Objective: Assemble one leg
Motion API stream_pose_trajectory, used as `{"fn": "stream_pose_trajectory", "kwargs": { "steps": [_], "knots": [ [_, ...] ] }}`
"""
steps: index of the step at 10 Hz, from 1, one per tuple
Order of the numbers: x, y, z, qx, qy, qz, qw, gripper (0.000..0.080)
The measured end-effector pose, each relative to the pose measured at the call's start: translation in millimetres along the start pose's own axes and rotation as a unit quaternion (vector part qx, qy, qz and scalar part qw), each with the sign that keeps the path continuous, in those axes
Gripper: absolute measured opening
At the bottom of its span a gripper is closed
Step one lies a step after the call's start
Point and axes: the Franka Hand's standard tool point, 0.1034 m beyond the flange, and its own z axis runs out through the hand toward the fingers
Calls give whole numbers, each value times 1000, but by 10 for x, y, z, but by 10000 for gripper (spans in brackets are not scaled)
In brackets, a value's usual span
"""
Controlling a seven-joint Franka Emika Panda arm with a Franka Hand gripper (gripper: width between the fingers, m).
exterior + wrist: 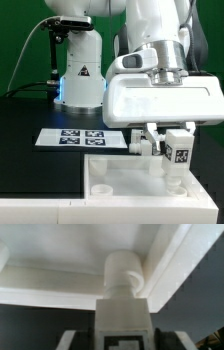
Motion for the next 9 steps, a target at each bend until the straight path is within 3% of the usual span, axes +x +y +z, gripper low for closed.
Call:
{"fn": "stream_pose_trajectory", "kwargs": {
  "steps": [9],
  "knots": [
    [38,-26,58,1,5,-2,1000,284]
  ]
}}
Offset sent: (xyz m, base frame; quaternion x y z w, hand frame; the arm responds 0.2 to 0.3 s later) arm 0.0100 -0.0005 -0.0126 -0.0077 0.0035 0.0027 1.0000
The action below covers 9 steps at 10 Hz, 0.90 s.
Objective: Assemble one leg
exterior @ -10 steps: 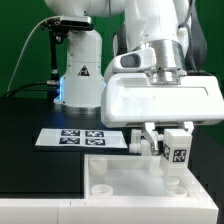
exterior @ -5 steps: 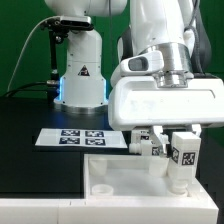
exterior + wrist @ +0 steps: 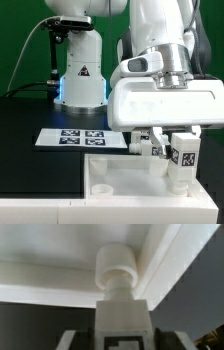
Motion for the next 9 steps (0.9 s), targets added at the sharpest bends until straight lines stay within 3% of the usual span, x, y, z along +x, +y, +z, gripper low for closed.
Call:
{"fn": "stream_pose_trajectory", "kwargs": {
  "steps": [9],
  "knots": [
    [-61,7,-2,0,-5,-1,1000,284]
  ]
}}
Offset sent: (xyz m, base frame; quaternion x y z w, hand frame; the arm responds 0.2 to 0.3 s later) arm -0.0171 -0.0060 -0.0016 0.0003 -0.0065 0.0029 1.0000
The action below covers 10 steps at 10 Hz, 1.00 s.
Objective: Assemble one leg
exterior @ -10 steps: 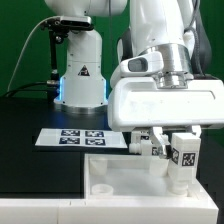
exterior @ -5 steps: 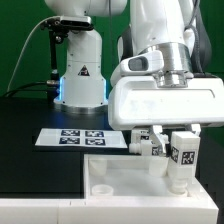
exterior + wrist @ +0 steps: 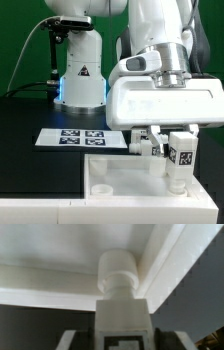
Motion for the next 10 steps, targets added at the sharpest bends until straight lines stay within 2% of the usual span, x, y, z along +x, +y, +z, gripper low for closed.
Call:
{"fn": "stream_pose_trajectory", "kwargs": {
  "steps": [3,8,9,10],
  "knots": [
    [-56,5,65,0,-5,0,1000,284],
    [-54,6,67,-1,-4,0,1000,284],
    [-62,4,71,0,-6,0,1000,377],
    [-63,4,71,0,-6,0,1000,377]
  ]
}}
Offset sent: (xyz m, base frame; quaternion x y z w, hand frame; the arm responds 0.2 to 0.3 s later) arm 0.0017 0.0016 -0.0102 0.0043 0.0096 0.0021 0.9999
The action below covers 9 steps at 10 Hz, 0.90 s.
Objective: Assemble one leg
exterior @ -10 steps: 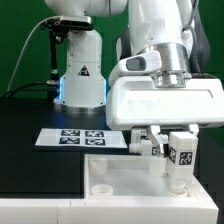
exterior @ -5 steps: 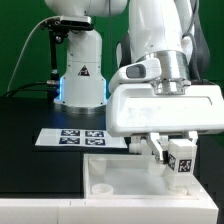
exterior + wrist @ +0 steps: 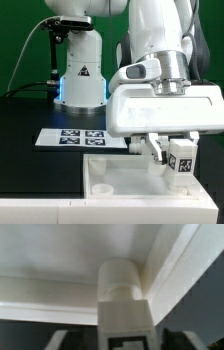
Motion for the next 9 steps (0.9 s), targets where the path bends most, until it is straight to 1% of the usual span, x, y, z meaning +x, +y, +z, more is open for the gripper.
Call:
{"fn": "stream_pose_trajectory", "kwargs": {
  "steps": [1,2,3,4,5,6,7,8,9],
  "knots": [
    [0,0,0,0,0,0,1000,566],
    [-2,-4,-2,1,-4,0,1000,624],
    [18,-31,-52,8,-37,3,999,642],
    [131,-40,-149,13,-50,4,999,642],
    [209,-67,-192,20,-70,8,997,648],
    [245,-135,-191,32,-127,16,991,648],
    [342,-141,-166,38,-148,17,988,649],
    [337,-142,-117,43,-186,19,981,649],
    [335,-129,-67,44,-202,18,978,649]
  ]
}}
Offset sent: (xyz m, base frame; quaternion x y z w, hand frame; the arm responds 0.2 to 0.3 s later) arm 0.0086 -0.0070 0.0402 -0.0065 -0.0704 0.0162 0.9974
